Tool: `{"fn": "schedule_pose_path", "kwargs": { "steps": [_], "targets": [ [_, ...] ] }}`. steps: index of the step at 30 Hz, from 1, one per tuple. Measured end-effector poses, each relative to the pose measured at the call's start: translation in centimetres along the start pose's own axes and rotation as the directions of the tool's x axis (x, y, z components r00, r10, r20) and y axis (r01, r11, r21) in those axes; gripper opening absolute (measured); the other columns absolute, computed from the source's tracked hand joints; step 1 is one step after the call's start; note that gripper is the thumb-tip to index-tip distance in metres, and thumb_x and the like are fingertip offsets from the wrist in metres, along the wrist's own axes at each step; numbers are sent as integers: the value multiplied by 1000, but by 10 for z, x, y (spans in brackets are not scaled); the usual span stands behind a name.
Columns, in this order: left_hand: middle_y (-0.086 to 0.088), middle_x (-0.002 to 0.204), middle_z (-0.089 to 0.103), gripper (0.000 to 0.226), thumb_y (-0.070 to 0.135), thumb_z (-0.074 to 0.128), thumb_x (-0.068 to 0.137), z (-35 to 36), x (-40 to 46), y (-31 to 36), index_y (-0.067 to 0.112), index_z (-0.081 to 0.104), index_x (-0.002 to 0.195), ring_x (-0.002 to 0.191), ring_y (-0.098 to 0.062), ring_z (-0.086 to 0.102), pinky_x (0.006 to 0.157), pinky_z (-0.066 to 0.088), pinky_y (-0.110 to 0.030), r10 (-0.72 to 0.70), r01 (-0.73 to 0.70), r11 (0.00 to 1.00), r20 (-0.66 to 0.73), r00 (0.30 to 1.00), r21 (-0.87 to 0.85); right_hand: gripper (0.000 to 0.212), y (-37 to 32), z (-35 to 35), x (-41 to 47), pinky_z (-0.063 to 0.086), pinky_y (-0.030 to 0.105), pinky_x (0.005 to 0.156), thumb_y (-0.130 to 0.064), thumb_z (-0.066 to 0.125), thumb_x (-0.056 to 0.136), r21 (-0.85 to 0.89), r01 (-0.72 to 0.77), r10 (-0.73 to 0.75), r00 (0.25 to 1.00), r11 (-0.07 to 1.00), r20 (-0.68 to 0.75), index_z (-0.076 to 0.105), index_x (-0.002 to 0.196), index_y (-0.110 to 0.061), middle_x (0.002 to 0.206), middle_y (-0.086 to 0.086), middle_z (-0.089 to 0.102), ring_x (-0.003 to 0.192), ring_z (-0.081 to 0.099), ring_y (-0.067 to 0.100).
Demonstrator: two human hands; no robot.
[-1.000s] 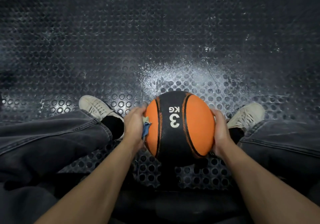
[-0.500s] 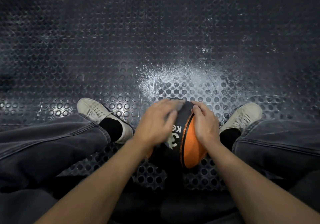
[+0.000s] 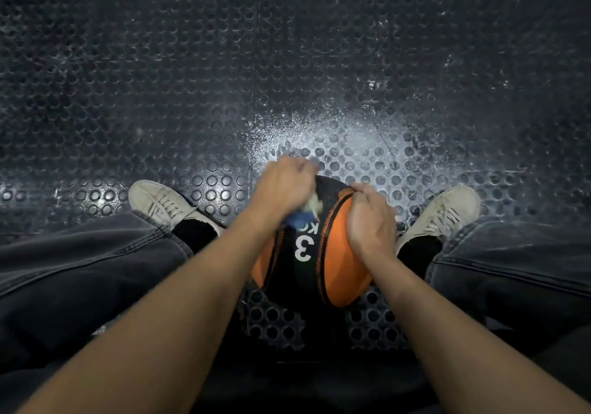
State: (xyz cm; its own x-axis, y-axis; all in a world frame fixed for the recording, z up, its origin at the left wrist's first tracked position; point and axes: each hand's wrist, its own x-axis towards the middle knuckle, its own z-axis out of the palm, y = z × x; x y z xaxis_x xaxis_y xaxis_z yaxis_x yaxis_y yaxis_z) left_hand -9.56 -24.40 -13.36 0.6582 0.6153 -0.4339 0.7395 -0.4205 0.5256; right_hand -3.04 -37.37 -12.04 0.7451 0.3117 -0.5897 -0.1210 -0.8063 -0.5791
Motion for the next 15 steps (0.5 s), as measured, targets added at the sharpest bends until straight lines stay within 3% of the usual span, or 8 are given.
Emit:
{"fn": "schedule_pose_path", "kwargs": {
  "steps": [1, 3, 6, 9, 10, 13, 15],
  "targets": [
    [-11, 94, 65, 36, 24, 36, 102, -6, 20, -8, 5, 66, 106, 74, -19, 59, 72, 49, -20, -119, 116, 992, 71, 990, 43, 40, -1, 2, -2, 32, 33, 106, -24, 34, 104, -18, 13, -13, 1000, 1000, -6, 57, 136, -31, 144, -1, 53, 130, 46, 21],
    [-15, 112, 63, 35, 20, 36, 100, -14, 45, -22, 2, 65, 106, 89, -22, 60, 82, 49, -28, -227, 220, 974, 146, 963, 60, 40, -5, 6, -3, 31, 34, 108, -23, 34, 105, -44, 32, -33, 999, 998, -4, 56, 137, -30, 145, -1, 53, 131, 45, 20],
    [-6, 99, 64, 32, 21, 40, 102, -13, 16, 0, 4, 65, 111, 82, -16, 56, 69, 43, -21, -35, 41, 998, 172, 985, -36, 40, -7, 5, 5, 33, 38, 108, -23, 36, 104, -52, 13, -13, 1000, 999, 2, 58, 135, -33, 144, 0, 54, 129, 48, 22],
    [-5, 119, 64, 32, 22, 39, 102, -5, -37, 26, 12, 62, 122, 106, -18, 56, 89, 39, -27, 263, -264, 964, -21, 964, -41, 41, -5, 2, 6, 39, 42, 107, -22, 36, 102, -36, 6, -5, 1000, 999, 2, 61, 132, -33, 138, 5, 59, 124, 52, 28],
    [-8, 115, 65, 32, 24, 39, 102, -4, -41, 27, 12, 63, 118, 104, -21, 57, 90, 40, -29, 266, -266, 964, -41, 963, 1, 41, -4, 2, 5, 39, 43, 108, -22, 36, 102, -40, 9, -9, 1000, 999, 1, 60, 133, -33, 137, 6, 59, 124, 52, 28],
    [-5, 81, 61, 30, 29, 43, 100, -7, 10, 15, 11, 65, 90, 66, -14, 52, 69, 43, -27, -34, 35, 999, 106, 994, -2, 41, -6, 6, 2, 34, 43, 113, -23, 35, 104, -67, 12, -11, 1000, 998, 2, 56, 138, -32, 141, 4, 57, 128, 50, 27],
    [-5, 82, 57, 25, 25, 46, 96, -10, 44, 20, 11, 65, 90, 63, -10, 44, 70, 37, -27, -136, 117, 987, 182, 974, 109, 42, -11, 11, 3, 34, 43, 113, -20, 36, 102, -76, -9, 8, 1000, 997, -11, 56, 139, -28, 141, 6, 57, 129, 49, 28]
  ]
}}
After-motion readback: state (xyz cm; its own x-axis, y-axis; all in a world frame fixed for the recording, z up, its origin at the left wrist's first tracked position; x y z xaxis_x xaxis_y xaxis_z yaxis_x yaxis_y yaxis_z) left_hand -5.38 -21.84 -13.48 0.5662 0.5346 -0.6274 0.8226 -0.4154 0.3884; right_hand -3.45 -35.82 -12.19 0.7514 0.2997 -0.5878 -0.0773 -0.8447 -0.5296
